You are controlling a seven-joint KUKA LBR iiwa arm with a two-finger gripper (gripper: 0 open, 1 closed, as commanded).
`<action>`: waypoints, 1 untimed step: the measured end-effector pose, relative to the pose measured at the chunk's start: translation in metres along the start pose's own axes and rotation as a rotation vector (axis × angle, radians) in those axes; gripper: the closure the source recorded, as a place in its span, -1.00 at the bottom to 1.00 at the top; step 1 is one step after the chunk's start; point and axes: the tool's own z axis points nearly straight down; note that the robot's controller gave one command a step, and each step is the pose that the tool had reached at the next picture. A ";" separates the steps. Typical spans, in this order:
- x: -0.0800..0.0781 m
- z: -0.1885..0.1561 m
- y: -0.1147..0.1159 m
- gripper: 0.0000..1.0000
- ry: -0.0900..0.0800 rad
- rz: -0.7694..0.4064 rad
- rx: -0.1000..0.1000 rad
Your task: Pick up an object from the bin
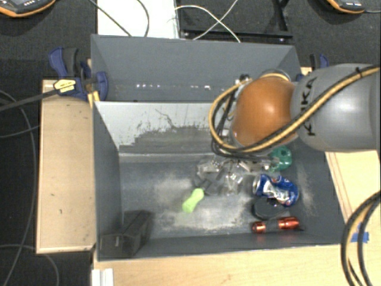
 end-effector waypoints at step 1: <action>-0.001 -0.008 -0.001 1.00 -0.003 0.000 0.003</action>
Offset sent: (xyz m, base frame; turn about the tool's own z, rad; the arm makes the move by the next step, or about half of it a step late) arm 0.0001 -0.0001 0.0802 0.0000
